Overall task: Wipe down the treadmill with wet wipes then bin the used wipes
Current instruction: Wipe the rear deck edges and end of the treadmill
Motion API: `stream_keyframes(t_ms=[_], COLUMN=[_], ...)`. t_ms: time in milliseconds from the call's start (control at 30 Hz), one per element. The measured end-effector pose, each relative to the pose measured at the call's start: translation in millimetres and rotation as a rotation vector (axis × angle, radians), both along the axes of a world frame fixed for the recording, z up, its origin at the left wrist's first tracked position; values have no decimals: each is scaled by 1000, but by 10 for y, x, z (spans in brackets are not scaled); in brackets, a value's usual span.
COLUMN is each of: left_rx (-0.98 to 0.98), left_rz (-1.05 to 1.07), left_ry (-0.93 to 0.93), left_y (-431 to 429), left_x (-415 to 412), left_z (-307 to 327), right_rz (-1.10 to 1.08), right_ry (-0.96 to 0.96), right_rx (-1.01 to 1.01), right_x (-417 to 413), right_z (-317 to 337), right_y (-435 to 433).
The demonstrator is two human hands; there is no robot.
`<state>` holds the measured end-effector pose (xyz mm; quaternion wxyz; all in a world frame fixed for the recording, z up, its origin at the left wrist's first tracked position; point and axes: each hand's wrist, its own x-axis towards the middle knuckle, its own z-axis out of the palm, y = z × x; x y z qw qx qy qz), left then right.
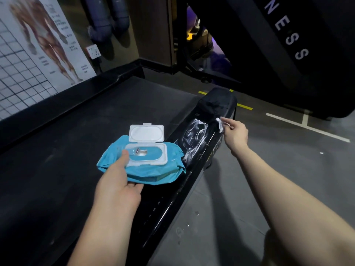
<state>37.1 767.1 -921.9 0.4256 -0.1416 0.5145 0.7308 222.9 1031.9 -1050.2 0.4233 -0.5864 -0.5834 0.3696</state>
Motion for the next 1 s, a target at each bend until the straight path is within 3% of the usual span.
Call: stream_keyframes(t_ms=[233, 400, 533, 733, 1000], left_rx=[2, 6, 2, 35, 68], left_rz=[17, 1, -3, 11, 13], left_ry=[1, 4, 7, 27, 72], left_y=[-4, 25, 33, 14, -116], left_x=[47, 72, 64, 14, 21], left_z=[-8, -2, -11, -6, -3], right_rz=[33, 122, 288, 416, 588], right_ry=[159, -328, -564, -641, -652], right_rx=[-153, 122, 271, 360, 324], right_x=[-61, -112, -189, -138, -53], right_z=[-121, -145, -97, 10, 79], right_y=[187, 206, 150, -184, -608])
